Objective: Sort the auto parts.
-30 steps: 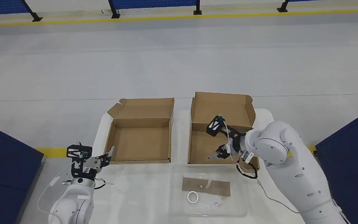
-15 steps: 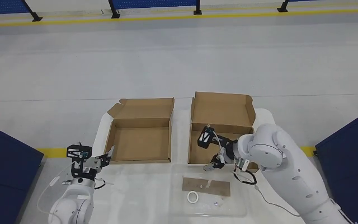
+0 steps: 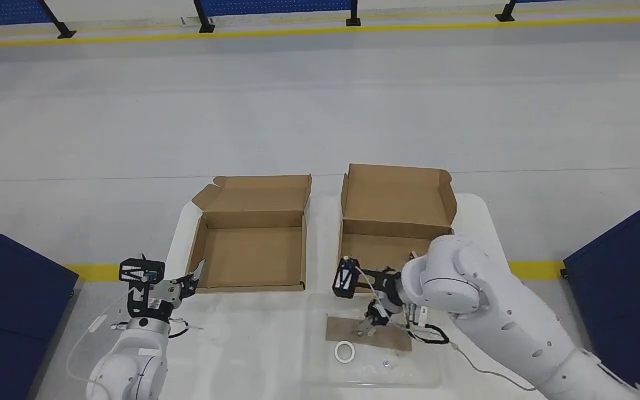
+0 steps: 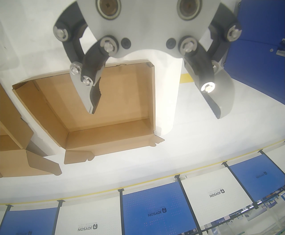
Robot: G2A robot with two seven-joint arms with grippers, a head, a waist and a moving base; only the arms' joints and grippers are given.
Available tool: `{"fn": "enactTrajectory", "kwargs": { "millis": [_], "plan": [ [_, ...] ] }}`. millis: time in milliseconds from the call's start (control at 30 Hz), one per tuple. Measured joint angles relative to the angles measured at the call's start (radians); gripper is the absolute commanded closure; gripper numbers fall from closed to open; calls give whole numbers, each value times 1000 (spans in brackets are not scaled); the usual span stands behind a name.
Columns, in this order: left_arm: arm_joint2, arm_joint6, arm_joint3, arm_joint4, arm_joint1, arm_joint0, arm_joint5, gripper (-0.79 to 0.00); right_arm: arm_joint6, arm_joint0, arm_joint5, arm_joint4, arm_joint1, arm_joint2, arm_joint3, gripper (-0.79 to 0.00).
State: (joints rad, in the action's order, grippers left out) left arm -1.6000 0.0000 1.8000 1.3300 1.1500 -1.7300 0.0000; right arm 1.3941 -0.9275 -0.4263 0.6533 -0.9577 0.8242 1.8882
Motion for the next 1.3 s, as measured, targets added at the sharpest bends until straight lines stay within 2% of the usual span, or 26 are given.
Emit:
{"fn": "enactTrajectory", "kwargs": {
  "millis": [267, 667, 833, 1167, 1300],
  "plan": [
    [0, 0, 0, 0, 0, 0, 0, -785, -8, 158, -8, -32, 69, -225, 7, -785],
    [0, 0, 0, 0, 0, 0, 0, -785, -17, 161, -17, -9, 72, -251, 16, -785],
    [0, 0, 0, 0, 0, 0, 0, -785, -18, 189, -18, 19, 84, -327, 33, -785],
    [0, 0, 0, 0, 0, 0, 0, -785, -12, 360, -11, -63, 114, -557, 33, -785],
    [0, 0, 0, 0, 0, 0, 0, -785, -8, 382, -8, -74, 116, -589, 31, -785]
  ]
}}
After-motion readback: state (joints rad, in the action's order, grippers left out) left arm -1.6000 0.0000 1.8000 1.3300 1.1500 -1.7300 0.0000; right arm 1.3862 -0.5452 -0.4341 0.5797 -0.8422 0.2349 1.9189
